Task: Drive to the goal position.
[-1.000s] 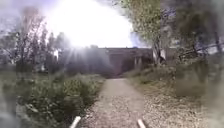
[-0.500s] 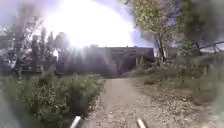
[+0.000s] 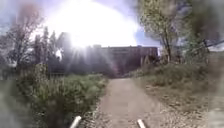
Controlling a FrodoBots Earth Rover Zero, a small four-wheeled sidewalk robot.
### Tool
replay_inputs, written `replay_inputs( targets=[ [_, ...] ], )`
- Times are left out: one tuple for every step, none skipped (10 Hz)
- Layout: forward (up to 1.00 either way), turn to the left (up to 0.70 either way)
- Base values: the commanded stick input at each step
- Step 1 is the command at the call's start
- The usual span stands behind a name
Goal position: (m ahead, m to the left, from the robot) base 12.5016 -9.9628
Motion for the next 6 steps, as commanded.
replay_inputs(
  targets=[
    [1.0, -0.34],
    [1.0, 0.0],
    [1.0, 0.0],
    [1.0, -0.39],
    [1.0, -0.37],
    [1.0, -0.04]
  ],
)
